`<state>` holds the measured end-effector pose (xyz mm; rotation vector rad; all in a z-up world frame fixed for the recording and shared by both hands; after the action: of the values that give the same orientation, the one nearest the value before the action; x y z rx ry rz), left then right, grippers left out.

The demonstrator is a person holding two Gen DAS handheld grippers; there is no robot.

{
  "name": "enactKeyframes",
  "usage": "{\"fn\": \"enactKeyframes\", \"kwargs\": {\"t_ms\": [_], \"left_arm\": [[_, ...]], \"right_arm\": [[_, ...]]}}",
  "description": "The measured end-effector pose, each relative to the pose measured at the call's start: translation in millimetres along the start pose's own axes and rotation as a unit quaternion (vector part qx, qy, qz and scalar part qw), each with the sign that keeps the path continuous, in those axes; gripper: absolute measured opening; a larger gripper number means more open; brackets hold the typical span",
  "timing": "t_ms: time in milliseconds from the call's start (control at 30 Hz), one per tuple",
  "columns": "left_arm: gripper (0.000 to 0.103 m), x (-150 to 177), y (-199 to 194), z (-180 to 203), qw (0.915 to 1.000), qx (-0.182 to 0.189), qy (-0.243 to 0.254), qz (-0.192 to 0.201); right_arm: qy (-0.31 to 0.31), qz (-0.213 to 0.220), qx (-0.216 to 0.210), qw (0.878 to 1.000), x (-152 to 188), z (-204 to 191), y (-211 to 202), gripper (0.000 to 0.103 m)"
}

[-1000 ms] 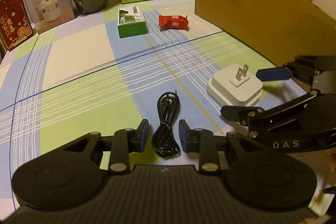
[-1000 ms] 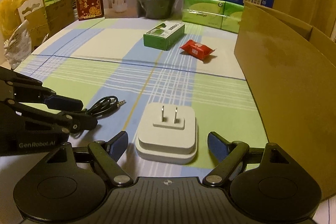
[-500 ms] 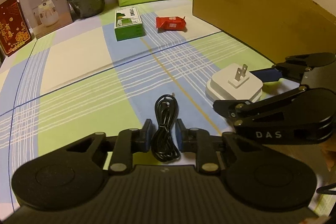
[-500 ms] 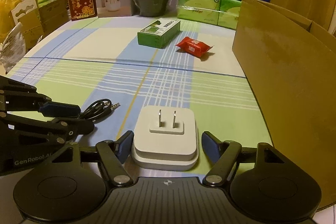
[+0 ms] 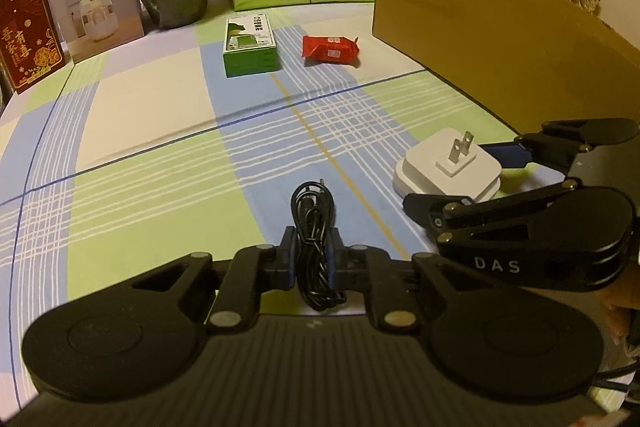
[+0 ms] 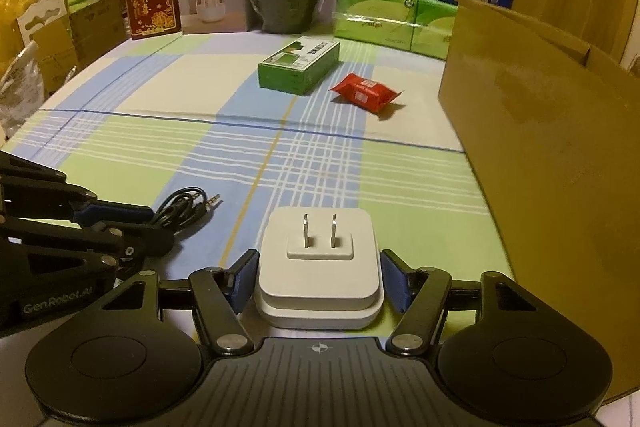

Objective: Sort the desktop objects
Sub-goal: 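Lift the cable and adapter and carry both toward the cardboard box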

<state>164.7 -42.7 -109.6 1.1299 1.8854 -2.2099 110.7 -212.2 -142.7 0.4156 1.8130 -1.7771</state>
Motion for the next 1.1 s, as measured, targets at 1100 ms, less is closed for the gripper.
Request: {"fn": "enactKeyframes", "kwargs": {"t_ms": [1100], "left_arm": [[0.011,13.1,-67.8,31.9,0.9918,-0.008,-0.123,0.032]], "right_arm": [[0.058,0.017,-0.016,0.998,26.0,31.1,-100.2,0.061]]}}
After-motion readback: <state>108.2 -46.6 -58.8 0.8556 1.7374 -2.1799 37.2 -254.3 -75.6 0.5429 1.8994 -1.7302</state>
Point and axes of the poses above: each gripper's, at about its wrist camera, not at the fingertips, and y roughly the way its jaws point, z to its right, x to its underside, the point moved 1 cm from there along y, roughly the way its jaws point, and after that the axes turned 10 degrees about -z, right-handed, at the moved point
